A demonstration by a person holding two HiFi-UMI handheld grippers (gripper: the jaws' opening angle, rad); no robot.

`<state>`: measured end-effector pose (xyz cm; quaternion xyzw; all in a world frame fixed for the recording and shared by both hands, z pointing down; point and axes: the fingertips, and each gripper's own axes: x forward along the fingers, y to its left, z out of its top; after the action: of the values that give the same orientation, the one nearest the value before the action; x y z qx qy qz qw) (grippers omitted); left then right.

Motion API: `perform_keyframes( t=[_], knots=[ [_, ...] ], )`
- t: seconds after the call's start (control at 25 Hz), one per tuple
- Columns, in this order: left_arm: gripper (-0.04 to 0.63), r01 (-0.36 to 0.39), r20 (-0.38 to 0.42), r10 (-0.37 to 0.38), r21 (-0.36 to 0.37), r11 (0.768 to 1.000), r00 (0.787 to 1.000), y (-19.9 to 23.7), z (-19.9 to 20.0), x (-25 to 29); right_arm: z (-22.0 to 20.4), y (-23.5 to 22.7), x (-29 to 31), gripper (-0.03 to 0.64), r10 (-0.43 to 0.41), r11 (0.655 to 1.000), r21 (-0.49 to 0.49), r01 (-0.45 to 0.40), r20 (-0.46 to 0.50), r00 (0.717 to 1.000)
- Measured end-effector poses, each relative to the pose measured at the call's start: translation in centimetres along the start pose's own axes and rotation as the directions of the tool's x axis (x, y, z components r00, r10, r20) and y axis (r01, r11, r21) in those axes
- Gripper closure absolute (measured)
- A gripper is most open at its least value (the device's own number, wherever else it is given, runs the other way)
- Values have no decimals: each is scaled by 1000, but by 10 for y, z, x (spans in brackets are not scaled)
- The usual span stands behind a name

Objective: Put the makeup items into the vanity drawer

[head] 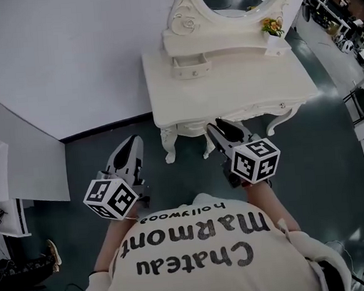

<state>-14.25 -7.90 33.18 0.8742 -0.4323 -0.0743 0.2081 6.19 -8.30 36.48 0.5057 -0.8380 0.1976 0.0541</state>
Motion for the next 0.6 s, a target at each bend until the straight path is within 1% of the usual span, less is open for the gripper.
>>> perform_keyframes(
  t=[0.08,0.24,0.44,0.6],
  knots=[
    [588,1,-5,-1,-16,1000,1000,4,-6,2,-4,-6,2,482,-12,1000,3,12,-17,1000],
    [588,-7,-6,7,-36,999,1000,11,-10,10,1,-19,8,482,-28,1000,-1,28,-14,1000],
    [588,-30,18,31,-20,999,999,21,3,29,8,-38,31,482,-2,1000,-14,2,-23,1000],
    [588,-73,28,74,-38,997,997,38,14,52,14,-67,59,482,2,1000,-2,-2,-54,999]
  ],
)
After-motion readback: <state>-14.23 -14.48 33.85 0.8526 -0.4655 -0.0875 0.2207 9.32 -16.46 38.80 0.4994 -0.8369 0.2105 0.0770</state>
